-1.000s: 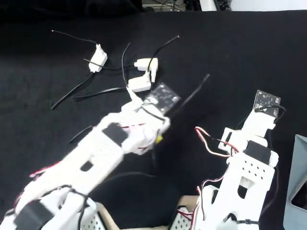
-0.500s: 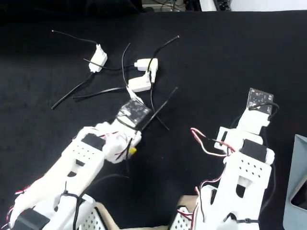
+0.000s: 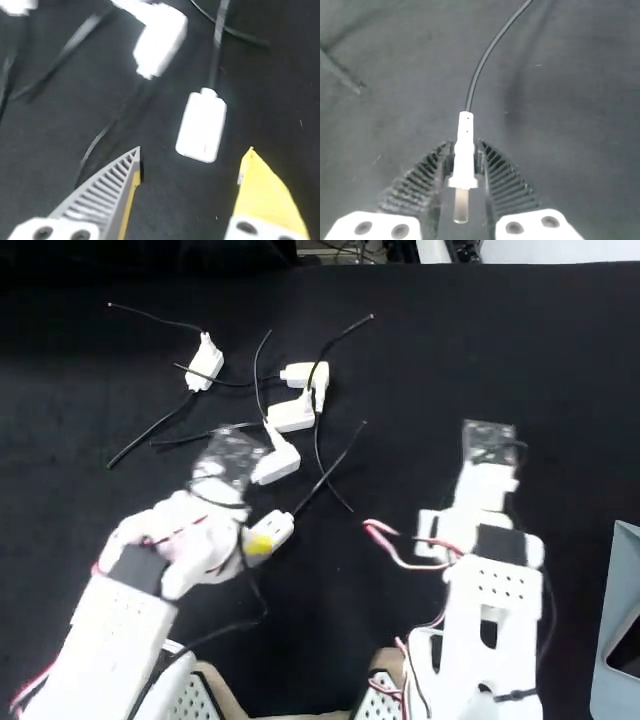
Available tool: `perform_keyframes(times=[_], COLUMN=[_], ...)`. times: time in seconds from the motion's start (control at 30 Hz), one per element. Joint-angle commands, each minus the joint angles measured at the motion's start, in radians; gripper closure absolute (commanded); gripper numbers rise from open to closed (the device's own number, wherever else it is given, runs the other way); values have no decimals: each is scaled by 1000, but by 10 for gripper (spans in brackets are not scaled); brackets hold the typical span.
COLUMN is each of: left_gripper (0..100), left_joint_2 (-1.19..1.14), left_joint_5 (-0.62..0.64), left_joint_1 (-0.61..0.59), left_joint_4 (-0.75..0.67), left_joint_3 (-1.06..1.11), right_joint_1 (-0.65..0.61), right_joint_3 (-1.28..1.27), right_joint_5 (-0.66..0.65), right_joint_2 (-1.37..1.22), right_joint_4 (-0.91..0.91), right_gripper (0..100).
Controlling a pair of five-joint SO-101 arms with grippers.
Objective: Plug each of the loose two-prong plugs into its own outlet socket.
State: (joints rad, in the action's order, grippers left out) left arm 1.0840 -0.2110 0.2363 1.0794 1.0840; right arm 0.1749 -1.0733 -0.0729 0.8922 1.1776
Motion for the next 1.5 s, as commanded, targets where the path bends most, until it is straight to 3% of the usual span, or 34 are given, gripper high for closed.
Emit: perform_keyframes(times=[0.0,0.23,0.47,0.6,1.0,1.13,1.27,1.47], left_gripper=[690,690,690,690,690,690,690,690], left_joint_2=[207,473,729,732,729,729,729,729], left_joint_5=[43,41,41,41,41,41,41,41], left_joint_1=[-148,-366,-475,-536,-538,-538,-538,-538], left_joint_4=[48,68,69,69,69,69,69,69], left_joint_3=[68,268,456,473,475,476,476,478], right_joint_1=[-100,-235,-313,-325,-325,-325,-325,-325], right_joint_3=[101,168,300,349,479,522,529,533], right_joint_5=[-2,5,-3,-6,-58,-58,-58,-55], right_joint_2=[13,-91,-348,-461,-826,-875,-892,-947], right_joint_4=[49,92,84,84,84,91,107,118], right_gripper=[985,985,985,985,982,975,902,927])
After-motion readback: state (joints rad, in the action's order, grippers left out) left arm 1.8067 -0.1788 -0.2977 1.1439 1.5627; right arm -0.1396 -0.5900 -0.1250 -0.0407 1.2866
